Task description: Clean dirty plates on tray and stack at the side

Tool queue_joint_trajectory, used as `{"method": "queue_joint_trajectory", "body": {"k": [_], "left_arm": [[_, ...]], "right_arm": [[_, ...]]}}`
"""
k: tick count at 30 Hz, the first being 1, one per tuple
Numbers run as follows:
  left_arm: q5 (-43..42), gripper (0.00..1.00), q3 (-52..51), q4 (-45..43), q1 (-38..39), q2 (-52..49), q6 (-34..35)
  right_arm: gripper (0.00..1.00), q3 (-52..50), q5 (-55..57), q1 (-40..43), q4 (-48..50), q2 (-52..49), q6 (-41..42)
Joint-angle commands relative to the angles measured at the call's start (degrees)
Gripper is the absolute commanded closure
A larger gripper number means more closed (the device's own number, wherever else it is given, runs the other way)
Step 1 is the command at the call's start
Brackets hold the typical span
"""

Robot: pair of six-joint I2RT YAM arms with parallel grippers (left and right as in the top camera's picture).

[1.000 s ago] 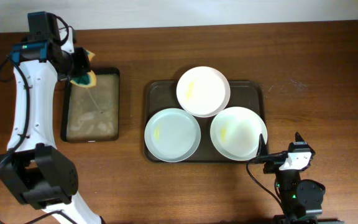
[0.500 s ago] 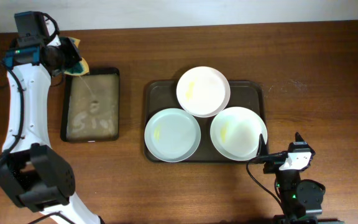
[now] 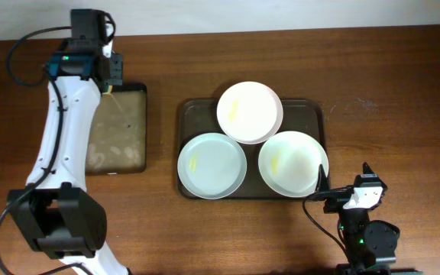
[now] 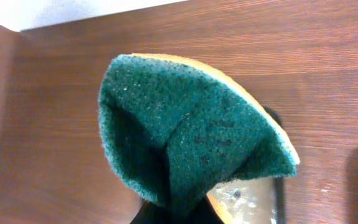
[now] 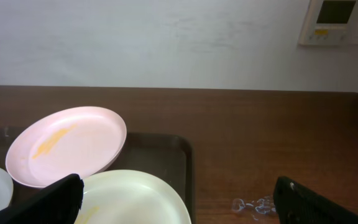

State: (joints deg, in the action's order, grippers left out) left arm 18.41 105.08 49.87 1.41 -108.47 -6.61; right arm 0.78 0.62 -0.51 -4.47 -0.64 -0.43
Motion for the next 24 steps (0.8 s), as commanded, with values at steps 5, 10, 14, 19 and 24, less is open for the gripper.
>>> {"method": "queue_joint_trajectory", "body": {"k": [5, 10, 14, 19, 24], "left_arm": [[12.07, 1.00, 0.00, -0.35, 0.04, 2.21, -0.33], [12.04, 1.00, 0.00, -0.83, 0.04, 2.21, -0.11], [12.04, 1.00, 0.00, -0.98, 0.04, 2.21, -0.13], [12.04, 1.00, 0.00, -1.01, 0.04, 2.21, -0.13], [11.87, 1.00, 0.00, -1.03, 0.04, 2.21, -0.11]], "right_arm": [[0.02, -0.46, 0.50, 0.22, -0.22, 0.28, -0.24], [0.02, -0.46, 0.50, 0.22, -0.20, 0.28, -0.24], [0.02, -0.46, 0.50, 0.22, -0.20, 0.28, -0.24], [0.01, -0.46, 0.50, 0.22, -0.20, 0.28, -0.24], [0.02, -0.46, 0.50, 0.22, -0.20, 0.28, -0.24]]}}
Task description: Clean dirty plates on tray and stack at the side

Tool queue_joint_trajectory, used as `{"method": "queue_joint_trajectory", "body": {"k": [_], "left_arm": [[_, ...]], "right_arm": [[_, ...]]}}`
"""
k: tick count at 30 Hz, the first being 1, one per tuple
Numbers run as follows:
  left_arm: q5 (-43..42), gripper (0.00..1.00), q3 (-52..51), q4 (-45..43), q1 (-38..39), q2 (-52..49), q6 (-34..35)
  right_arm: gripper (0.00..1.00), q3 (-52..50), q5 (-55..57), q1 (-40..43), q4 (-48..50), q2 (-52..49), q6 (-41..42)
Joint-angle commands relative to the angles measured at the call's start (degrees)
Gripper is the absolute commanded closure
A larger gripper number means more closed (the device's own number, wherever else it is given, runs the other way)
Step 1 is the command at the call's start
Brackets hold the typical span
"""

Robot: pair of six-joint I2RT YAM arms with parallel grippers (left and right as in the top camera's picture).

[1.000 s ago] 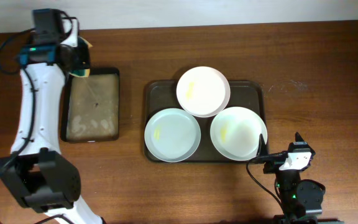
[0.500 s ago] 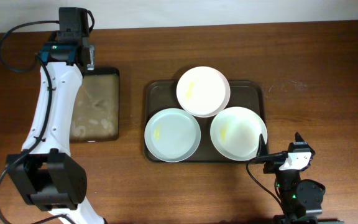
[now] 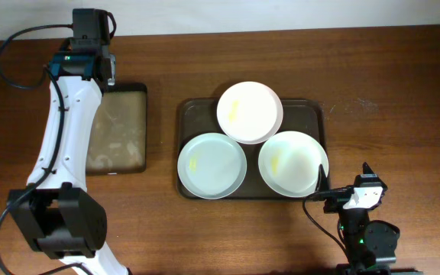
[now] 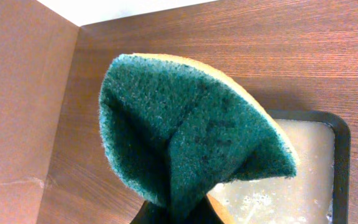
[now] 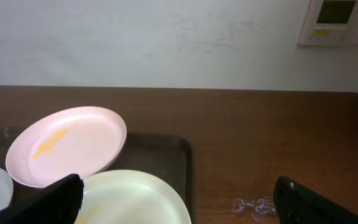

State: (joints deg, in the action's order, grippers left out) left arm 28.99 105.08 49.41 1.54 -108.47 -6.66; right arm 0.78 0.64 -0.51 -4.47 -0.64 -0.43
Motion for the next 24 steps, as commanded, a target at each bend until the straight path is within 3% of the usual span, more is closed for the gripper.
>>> {"method": "queue_joint_trajectory", "body": {"k": [1, 24], "left_arm": [[1.27, 1.00, 0.00, -0.59, -0.09, 2.21, -0.07], [0.35, 1.00, 0.00, -0.76, -0.09, 2.21, 1.01]], "right_arm": [[0.02, -0.46, 0.48, 0.22, -0.20, 0.28, -0.24], [0.02, -0.46, 0.48, 0.22, -0.20, 0.28, -0.24]]}}
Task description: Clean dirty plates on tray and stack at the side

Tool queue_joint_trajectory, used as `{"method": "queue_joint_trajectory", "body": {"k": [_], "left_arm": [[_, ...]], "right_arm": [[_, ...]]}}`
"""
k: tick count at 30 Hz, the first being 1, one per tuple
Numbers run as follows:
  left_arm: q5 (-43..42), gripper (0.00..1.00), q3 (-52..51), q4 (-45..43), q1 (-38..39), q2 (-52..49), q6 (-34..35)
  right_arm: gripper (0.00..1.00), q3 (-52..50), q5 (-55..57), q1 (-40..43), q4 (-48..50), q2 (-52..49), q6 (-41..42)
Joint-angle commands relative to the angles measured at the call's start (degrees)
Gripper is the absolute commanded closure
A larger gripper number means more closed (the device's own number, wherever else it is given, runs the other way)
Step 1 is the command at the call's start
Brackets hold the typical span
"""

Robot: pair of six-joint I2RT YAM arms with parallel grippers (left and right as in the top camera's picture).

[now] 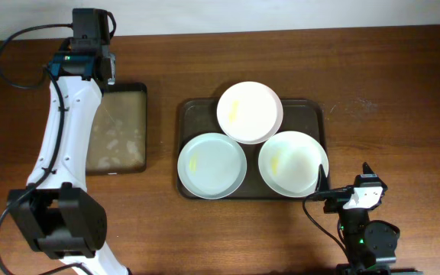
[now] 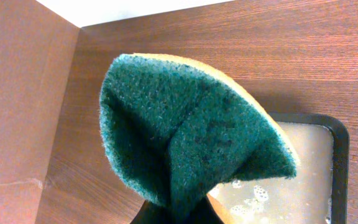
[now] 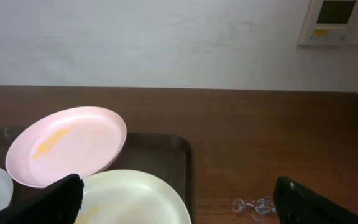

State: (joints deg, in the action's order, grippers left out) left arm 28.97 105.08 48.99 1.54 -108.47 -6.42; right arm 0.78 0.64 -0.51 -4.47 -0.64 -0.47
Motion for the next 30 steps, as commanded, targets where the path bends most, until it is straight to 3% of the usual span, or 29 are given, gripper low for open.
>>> {"method": "queue_joint_trajectory", "body": {"k": [1, 8, 12, 15, 19, 25, 30], "left_arm": [[0.39, 1.00, 0.00, -0.35, -0.09, 2.21, 0.76], [-3.04, 1.00, -0.92, -0.31, -0.11, 1.73, 1.14], [-5.40, 1.00, -8.79, -2.75, -0.20, -0.44, 4.70], [3.89, 1.00, -12.87, -5.38, 0.00, -1.25, 4.72], [11.37, 1.00, -7.93, -5.25, 2.21, 0.85, 4.68], [0.07, 1.00, -8.20, -4.85, 3.74, 3.30, 5.49], [0.31, 1.00, -18.03, -8.59, 2.73, -1.44, 10.08]], "right_arm": [[0.02, -0.46, 0.48, 0.22, -0.20, 0.28, -0.20], [0.02, -0.46, 0.48, 0.22, -0.20, 0.28, -0.20], [0.02, -0.46, 0.48, 0.22, -0.20, 0.28, -0.20], [0.02, -0.46, 0.48, 0.22, -0.22, 0.28, -0.20], [0.02, -0.46, 0.48, 0.22, -0.20, 0.28, -0.20], [0.02, -0.46, 0.48, 0.22, -0.20, 0.28, -0.20], [0.01, -0.46, 0.48, 0.22, -0.20, 0.28, -0.20]]}}
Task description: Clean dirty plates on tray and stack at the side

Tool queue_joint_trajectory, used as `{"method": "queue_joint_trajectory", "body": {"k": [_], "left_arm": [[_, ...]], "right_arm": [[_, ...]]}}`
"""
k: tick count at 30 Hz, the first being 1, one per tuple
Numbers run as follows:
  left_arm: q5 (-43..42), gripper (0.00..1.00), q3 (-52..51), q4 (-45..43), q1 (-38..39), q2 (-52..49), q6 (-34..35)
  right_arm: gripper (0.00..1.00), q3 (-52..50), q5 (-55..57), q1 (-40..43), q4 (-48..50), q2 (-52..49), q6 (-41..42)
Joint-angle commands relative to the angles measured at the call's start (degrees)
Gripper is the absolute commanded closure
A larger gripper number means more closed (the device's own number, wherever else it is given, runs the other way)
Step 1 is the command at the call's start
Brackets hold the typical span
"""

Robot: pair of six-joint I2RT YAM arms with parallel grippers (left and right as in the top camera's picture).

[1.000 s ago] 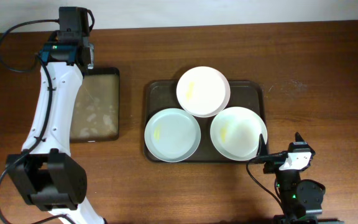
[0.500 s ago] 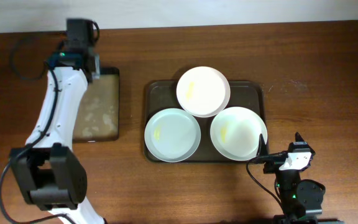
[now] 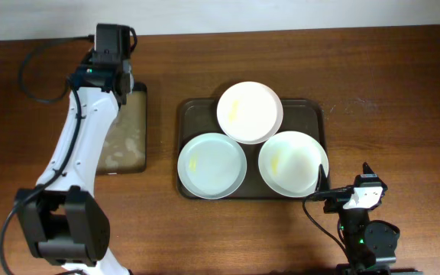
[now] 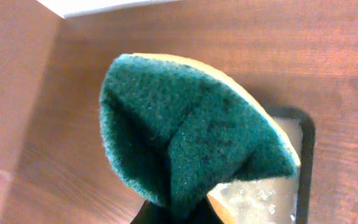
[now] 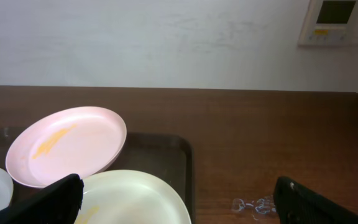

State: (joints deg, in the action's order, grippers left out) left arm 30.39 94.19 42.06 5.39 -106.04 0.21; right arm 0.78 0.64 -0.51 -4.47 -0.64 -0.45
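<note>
Three plates with yellow smears lie on the dark tray [image 3: 319, 114]: a pinkish one [image 3: 249, 111] at the back, overlapping a pale blue one [image 3: 211, 165] and a cream one [image 3: 292, 163]. The pink plate [image 5: 67, 146] and the cream plate [image 5: 135, 199] also show in the right wrist view. My left gripper [image 3: 119, 76] hangs over the far right corner of the soapy water tray [image 3: 124, 141], shut on a folded green and yellow sponge [image 4: 191, 137]. The sponge hides its fingers. My right gripper [image 5: 179, 196] stands open at the table's near edge, beside the cream plate.
The shallow black tray of soapy water [image 4: 272, 193] lies left of the plate tray, with a strip of bare wood between them. A small water spill [image 5: 253, 204] marks the table right of the plate tray. A wall [image 5: 166, 37] stands behind the table.
My left gripper, still shut on the sponge, has moved right from the far left corner of the water tray to its far right corner. The right arm and the plates are unchanged.
My left gripper held the folded sponge over the water tray's far edge. Then it stood a little back and left of there, and was in the same place a moment later. Now it is over the far right corner, closer to the plates. The right gripper stayed open and still.
</note>
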Motion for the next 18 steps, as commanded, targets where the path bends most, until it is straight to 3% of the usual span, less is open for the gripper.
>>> {"method": "queue_joint_trajectory", "body": {"k": [1, 6, 8, 10, 13, 18], "left_arm": [[0.04, 1.00, -7.69, -1.77, -1.11, -4.39, 3.45], [11.28, 1.00, -3.52, -1.73, 0.07, -1.62, 3.39], [8.74, 1.00, -2.03, -0.87, 0.68, 1.27, 3.45], [0.83, 1.00, -2.73, -0.44, 0.09, 2.05, 3.72], [-5.70, 1.00, -9.49, -3.45, -2.38, -1.33, 7.96], [-5.57, 1.00, -9.35, -2.23, -3.15, -2.29, 7.93]], "right_arm": [[0.02, -0.46, 0.48, 0.22, -0.20, 0.28, -0.22], [0.01, -0.46, 0.48, 0.22, -0.20, 0.28, -0.22], [0.02, -0.46, 0.48, 0.22, -0.22, 0.28, -0.22], [0.02, -0.46, 0.48, 0.22, -0.20, 0.28, -0.22], [0.02, -0.46, 0.48, 0.22, -0.20, 0.28, -0.22], [0.02, -0.46, 0.48, 0.22, -0.22, 0.28, -0.22]]}}
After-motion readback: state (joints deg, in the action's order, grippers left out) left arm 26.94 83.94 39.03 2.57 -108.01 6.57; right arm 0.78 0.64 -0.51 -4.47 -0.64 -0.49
